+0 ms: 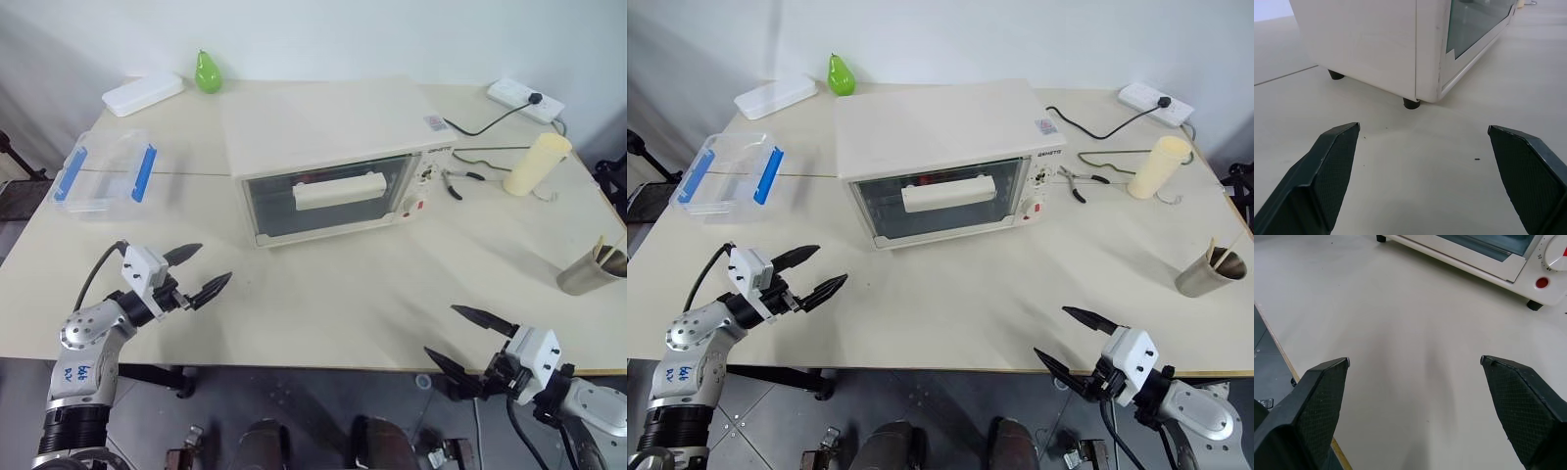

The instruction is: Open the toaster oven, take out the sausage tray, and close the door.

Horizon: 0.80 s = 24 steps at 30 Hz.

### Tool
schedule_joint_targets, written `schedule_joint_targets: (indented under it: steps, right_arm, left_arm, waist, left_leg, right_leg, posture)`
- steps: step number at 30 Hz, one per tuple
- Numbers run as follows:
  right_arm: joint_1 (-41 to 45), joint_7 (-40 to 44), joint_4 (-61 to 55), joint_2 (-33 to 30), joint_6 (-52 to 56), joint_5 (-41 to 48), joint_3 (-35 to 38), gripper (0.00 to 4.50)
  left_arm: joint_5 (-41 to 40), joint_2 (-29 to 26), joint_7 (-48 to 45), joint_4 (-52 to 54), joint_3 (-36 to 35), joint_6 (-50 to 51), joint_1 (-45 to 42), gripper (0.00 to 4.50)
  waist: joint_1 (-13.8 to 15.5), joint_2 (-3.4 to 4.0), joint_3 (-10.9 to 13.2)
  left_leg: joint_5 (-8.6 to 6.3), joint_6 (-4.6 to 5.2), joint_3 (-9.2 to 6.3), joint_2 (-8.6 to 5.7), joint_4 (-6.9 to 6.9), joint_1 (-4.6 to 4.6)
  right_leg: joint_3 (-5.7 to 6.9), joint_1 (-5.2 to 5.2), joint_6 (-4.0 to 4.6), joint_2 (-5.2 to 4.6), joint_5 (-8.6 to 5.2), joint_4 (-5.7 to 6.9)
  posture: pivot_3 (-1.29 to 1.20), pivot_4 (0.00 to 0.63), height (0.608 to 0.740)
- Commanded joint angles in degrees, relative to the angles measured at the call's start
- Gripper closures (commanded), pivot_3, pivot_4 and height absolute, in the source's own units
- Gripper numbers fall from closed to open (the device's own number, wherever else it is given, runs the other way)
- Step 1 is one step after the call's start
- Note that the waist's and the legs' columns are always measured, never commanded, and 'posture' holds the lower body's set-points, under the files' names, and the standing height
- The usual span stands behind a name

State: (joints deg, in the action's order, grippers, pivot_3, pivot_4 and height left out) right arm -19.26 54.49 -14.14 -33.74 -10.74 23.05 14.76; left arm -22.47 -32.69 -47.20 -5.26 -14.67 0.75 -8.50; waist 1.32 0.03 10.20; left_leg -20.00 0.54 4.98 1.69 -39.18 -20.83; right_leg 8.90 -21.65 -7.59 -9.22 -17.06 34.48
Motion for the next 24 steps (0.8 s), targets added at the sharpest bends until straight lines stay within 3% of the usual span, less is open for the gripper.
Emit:
schedule_joint_targets:
  steps: [1,5,8,10,17,24]
  right_arm:
    - [0.7,0.7,-1.1,-0.7,0.4,1.6,0.2,0.0]
    - [5.9,-0.9,-3.8,-0.6,8.4,7.3,-1.0,0.0]
    - [16.5,-2.8,-3.0,-0.7,16.6,12.8,-2.1,0.0]
    - [25.2,-2.8,0.7,0.0,20.1,14.5,-3.3,0.0]
    - [41.5,1.6,11.3,3.1,22.3,13.5,-7.6,0.0]
    - [49.9,3.6,17.0,7.1,21.9,11.2,-11.0,0.0]
  left_arm:
    - [0.4,-0.8,0.1,1.6,-0.6,-1.3,-0.1,0.04]
    - [-2.0,-1.1,-0.4,3.3,-2.6,-0.6,0.4,0.04]
    - [-17.7,-4.8,-9.6,8.8,-8.3,10.3,3.7,0.04]
    - [-23.4,-8.5,-11.1,12.9,-11.3,17.2,6.4,0.04]
    - [-24.7,-10.5,-10.1,18.0,-13.4,20.9,9.1,0.04]
    - [-24.7,-9.1,-8.5,20.3,-13.2,22.5,9.7,0.04]
  waist:
    - [0.0,0.0,0.0]
    - [0.0,-0.01,0.0]
    - [-1.1,-0.1,0.1]
    - [-1.8,-0.1,0.1]
    - [-0.9,0.1,0.2]
    - [-1.6,0.09,0.2]
  left_leg:
    - [0.0,0.0,0.0,0.0,0.0,0.0]
    - [0.0,0.0,0.0,0.01,0.0,0.01]
    - [-0.01,-0.01,-0.19,0.11,0.0,0.14]
    - [-0.04,-0.06,-0.18,0.18,0.02,0.27]
    - [-0.13,-0.04,-0.35,0.05,0.08,0.25]
    - [-0.14,-0.04,-0.26,0.07,0.07,0.22]
  right_leg:
    - [0.0,0.0,0.0,0.0,0.0,0.0]
    - [0.0,0.0,0.0,0.0,0.0,0.01]
    - [-0.07,-0.01,0.01,0.0,0.0,0.02]
    - [-0.09,-0.03,0.06,0.01,-0.03,0.19]
    - [0.02,-0.01,0.12,-0.07,-0.06,0.29]
    - [0.05,-0.07,0.11,-0.05,-0.06,0.28]
  posture:
    - [0.0,0.15,0.74]
    - [0.0,0.15,0.74]
    - [0.0,0.15,0.74]
    - [0.0,0.15,0.74]
    - [0.0,0.15,0.74]
    - [0.0,0.15,0.74]
